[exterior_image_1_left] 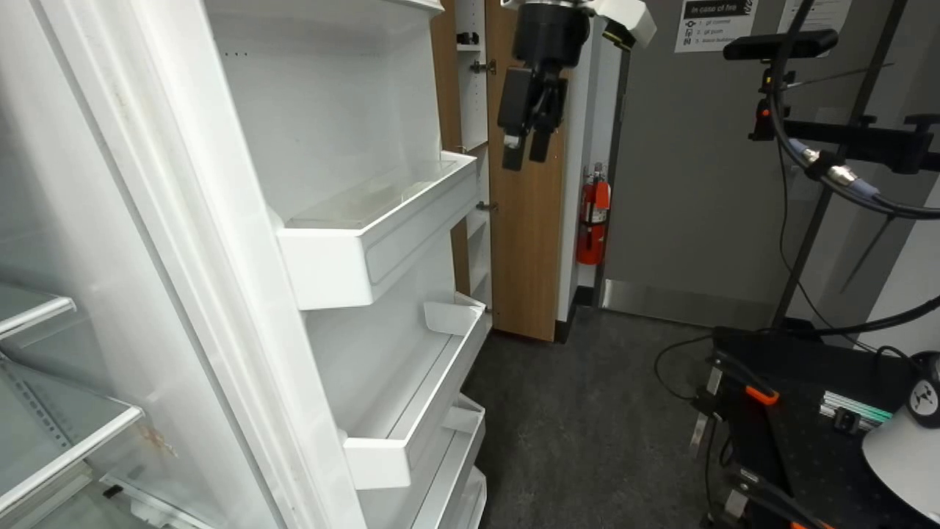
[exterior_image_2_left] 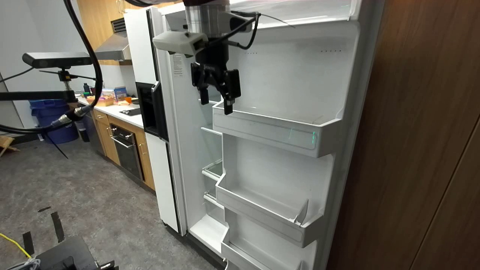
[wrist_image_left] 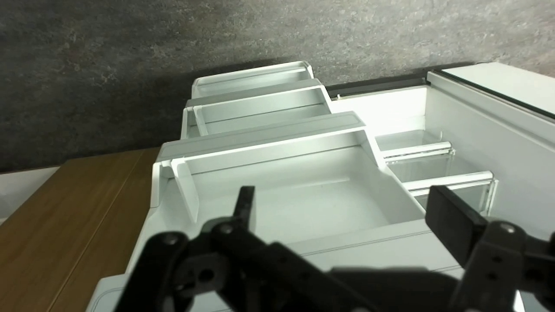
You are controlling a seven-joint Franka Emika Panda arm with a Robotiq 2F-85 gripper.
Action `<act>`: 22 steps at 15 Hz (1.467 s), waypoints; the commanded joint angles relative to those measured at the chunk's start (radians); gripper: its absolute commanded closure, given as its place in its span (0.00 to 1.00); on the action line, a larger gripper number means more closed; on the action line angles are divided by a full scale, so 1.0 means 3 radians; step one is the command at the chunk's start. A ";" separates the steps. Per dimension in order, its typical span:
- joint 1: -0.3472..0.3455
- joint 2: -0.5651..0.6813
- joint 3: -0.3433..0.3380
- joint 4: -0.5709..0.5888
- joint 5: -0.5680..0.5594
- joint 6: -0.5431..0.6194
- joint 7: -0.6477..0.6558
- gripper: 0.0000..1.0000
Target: Open the cover on the topmost shelf of the fridge door.
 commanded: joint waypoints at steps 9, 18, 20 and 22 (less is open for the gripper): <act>-0.0004 -0.0001 0.0020 -0.0005 -0.0034 0.0021 0.0014 0.00; -0.0044 0.0057 0.0073 0.0195 -0.0245 0.0796 0.0272 0.00; -0.0027 0.0079 0.0052 0.0265 -0.0285 0.0909 0.0136 0.00; -0.0031 0.0116 0.0048 0.0353 -0.0339 0.1038 0.0117 0.00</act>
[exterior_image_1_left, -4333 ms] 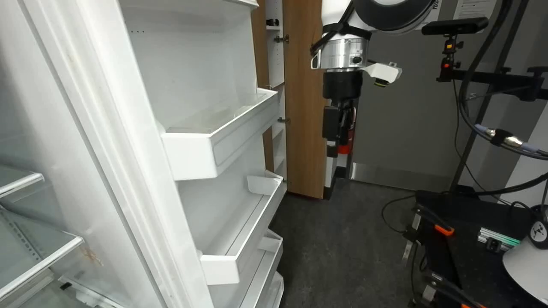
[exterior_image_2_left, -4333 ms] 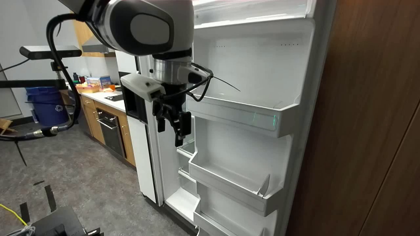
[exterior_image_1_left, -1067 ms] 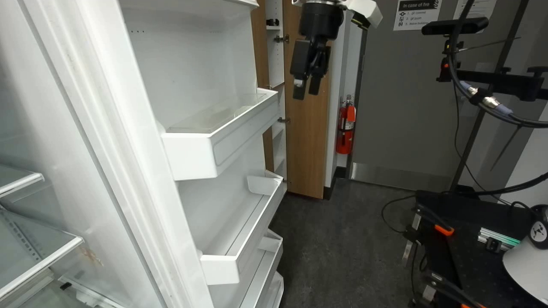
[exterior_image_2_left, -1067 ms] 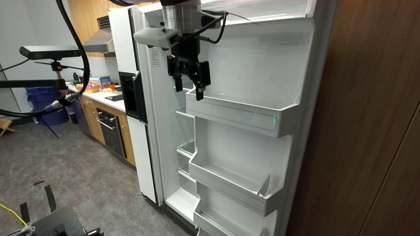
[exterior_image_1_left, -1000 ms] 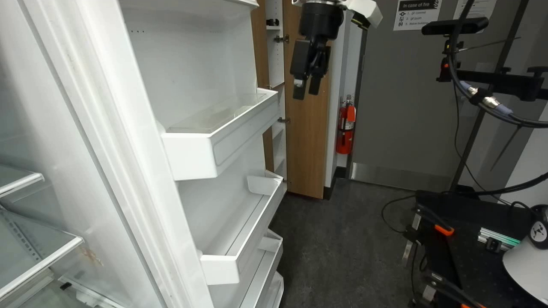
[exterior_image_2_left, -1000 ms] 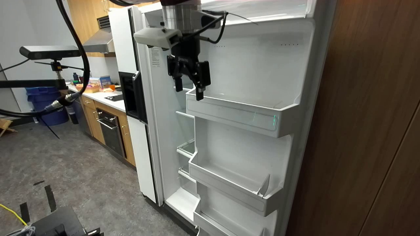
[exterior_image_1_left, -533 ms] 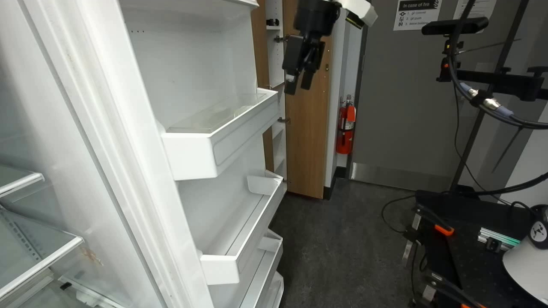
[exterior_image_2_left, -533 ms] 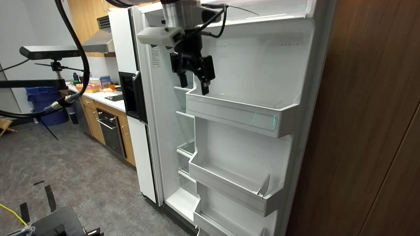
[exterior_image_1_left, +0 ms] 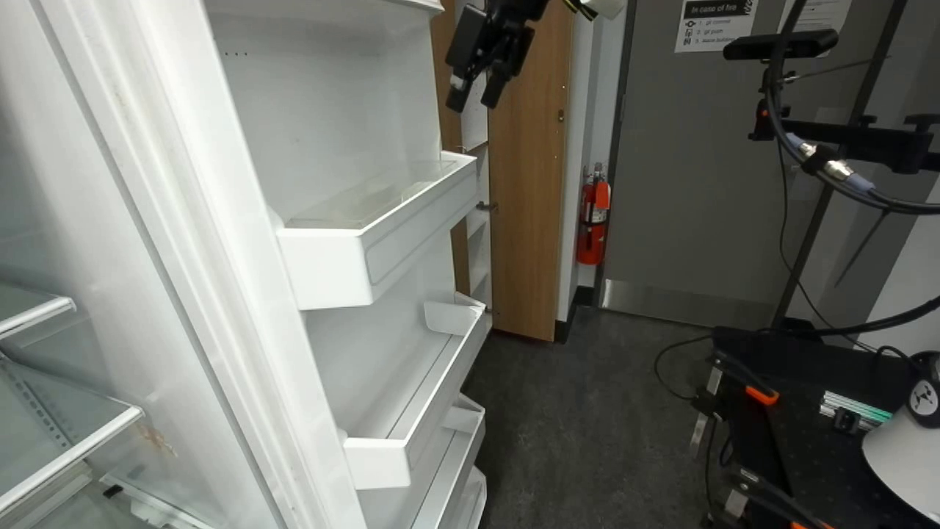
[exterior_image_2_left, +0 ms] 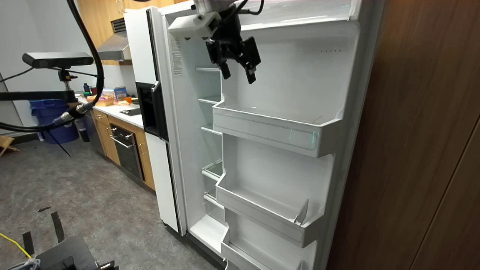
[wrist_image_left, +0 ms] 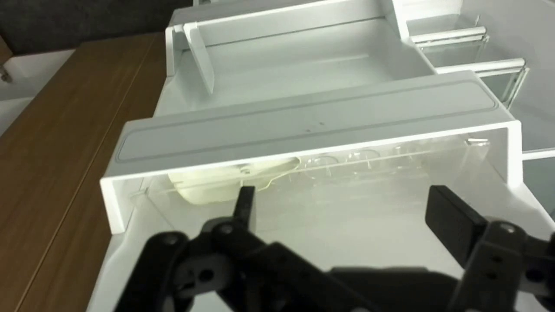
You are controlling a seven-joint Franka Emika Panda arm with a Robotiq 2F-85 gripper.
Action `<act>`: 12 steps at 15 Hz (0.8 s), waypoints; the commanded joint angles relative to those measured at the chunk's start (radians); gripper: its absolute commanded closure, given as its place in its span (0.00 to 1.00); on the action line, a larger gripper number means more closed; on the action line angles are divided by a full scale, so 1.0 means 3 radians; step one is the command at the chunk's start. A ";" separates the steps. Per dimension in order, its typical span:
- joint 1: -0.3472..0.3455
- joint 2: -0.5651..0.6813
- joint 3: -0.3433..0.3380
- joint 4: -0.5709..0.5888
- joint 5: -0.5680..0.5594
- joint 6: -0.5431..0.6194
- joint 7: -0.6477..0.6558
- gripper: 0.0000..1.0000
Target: Open the cover on the topmost shelf of the fridge door.
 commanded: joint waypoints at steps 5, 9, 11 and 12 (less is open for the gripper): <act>-0.0018 0.0139 -0.0080 0.0365 -0.0063 0.0377 -0.0267 0.02; 0.0002 0.0135 -0.0087 0.0433 -0.0014 0.0434 -0.0328 0.36; -0.0017 0.0153 -0.0071 0.0449 -0.0030 0.0510 -0.0228 0.52; -0.0027 0.0161 -0.0062 0.0443 -0.0058 0.0586 -0.0200 0.59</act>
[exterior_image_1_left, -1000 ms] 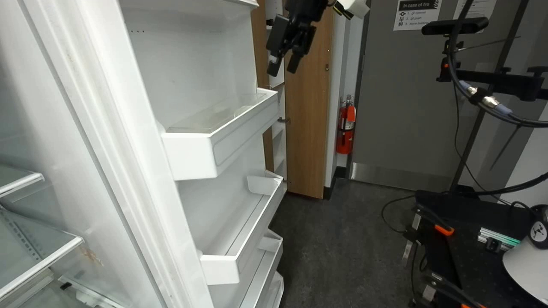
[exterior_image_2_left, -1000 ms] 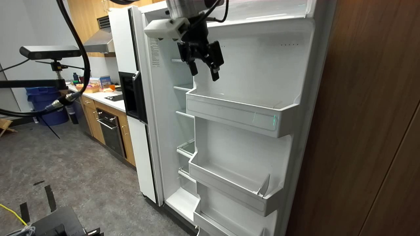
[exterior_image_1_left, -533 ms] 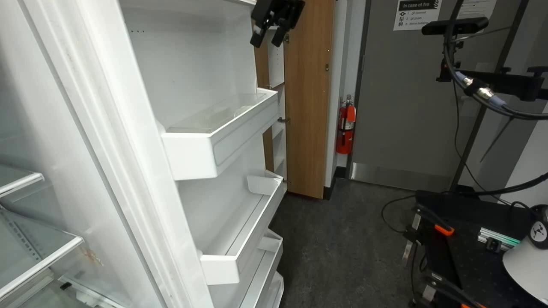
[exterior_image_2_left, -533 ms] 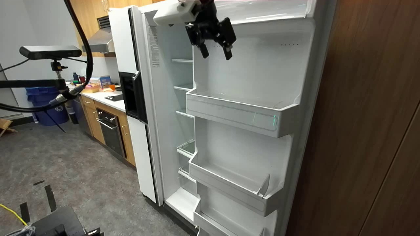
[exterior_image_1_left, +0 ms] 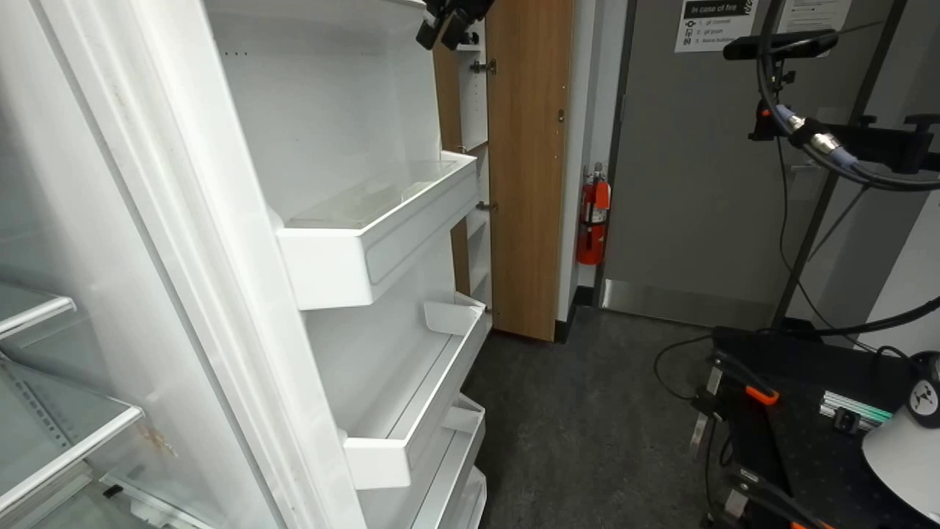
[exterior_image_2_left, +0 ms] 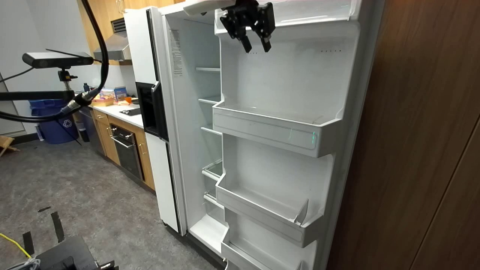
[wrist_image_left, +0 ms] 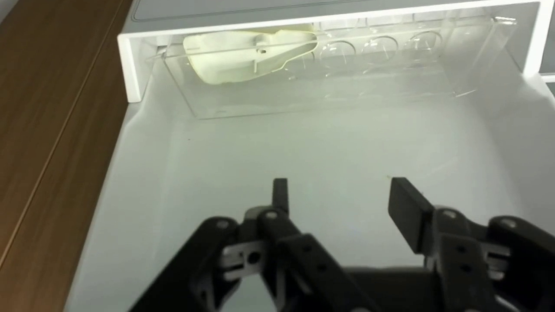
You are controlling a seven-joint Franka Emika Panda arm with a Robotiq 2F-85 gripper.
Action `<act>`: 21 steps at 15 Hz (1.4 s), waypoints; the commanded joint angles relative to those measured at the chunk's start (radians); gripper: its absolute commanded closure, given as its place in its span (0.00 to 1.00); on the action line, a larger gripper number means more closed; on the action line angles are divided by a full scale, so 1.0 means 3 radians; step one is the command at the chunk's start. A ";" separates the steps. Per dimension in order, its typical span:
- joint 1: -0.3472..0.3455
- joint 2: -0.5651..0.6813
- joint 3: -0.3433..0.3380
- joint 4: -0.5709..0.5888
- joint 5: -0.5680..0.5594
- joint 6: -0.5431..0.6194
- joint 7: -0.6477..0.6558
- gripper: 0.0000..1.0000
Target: Open the cover on the topmost shelf of the fridge door.
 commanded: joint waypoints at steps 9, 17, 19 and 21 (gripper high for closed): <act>0.0137 0.0214 -0.0049 0.0204 -0.0040 0.0105 -0.1148 1.00; 0.0099 0.0329 0.0031 0.0416 -0.0508 0.0581 -0.1583 1.00; 0.0089 0.0355 0.0054 0.0394 -0.0667 0.0792 -0.1560 1.00; 0.0072 0.0372 0.0062 0.0370 -0.0834 0.0869 -0.1524 1.00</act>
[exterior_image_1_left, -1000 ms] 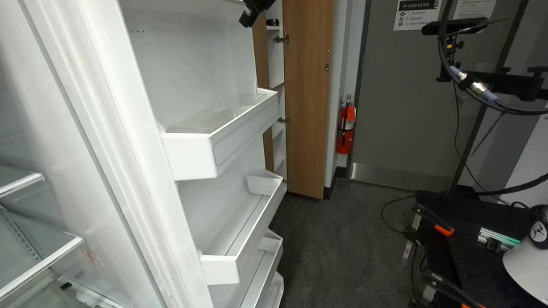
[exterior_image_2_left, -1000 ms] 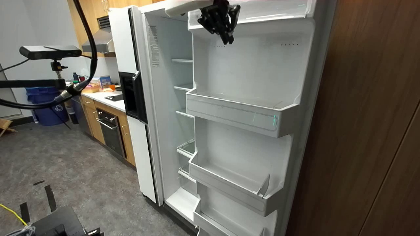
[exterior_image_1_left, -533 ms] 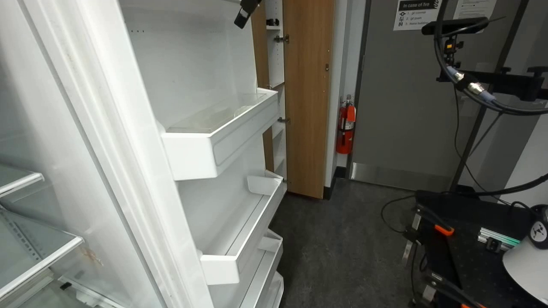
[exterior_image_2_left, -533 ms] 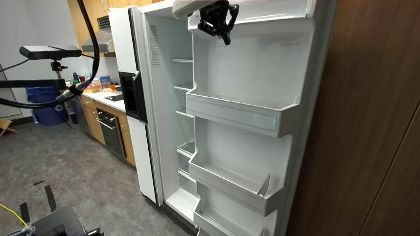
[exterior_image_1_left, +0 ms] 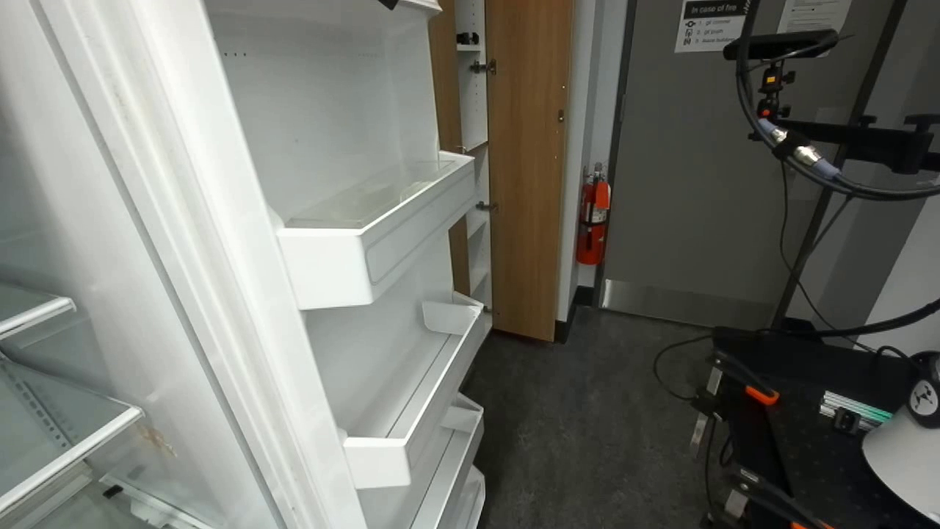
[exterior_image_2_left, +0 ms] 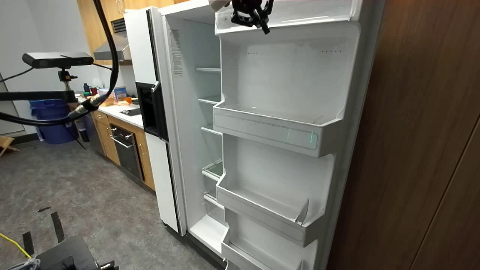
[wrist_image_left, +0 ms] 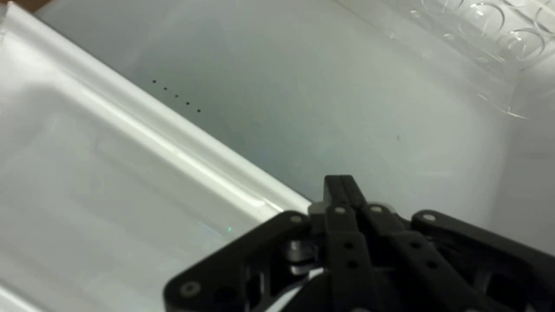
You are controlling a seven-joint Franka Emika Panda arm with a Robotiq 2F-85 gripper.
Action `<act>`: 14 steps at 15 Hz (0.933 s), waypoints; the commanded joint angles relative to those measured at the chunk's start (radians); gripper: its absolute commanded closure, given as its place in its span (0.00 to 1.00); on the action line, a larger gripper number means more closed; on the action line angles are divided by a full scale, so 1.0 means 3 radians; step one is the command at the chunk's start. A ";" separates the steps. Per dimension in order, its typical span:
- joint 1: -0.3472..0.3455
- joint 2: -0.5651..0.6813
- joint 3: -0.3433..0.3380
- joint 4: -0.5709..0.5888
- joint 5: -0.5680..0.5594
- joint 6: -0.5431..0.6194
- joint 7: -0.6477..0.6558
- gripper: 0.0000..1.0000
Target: Open the cover on the topmost shelf of the fridge door.
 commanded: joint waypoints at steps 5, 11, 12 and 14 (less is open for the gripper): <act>0.0018 0.0018 -0.0048 -0.0013 -0.0188 0.0384 -0.0147 1.00; 0.0185 -0.0173 -0.0070 0.0019 0.0329 0.0310 -0.0720 1.00; 0.0205 -0.0214 -0.0095 0.0030 0.0414 0.0294 -0.0815 1.00; 0.0226 -0.0269 -0.0118 0.0074 0.0531 0.0279 -0.0944 1.00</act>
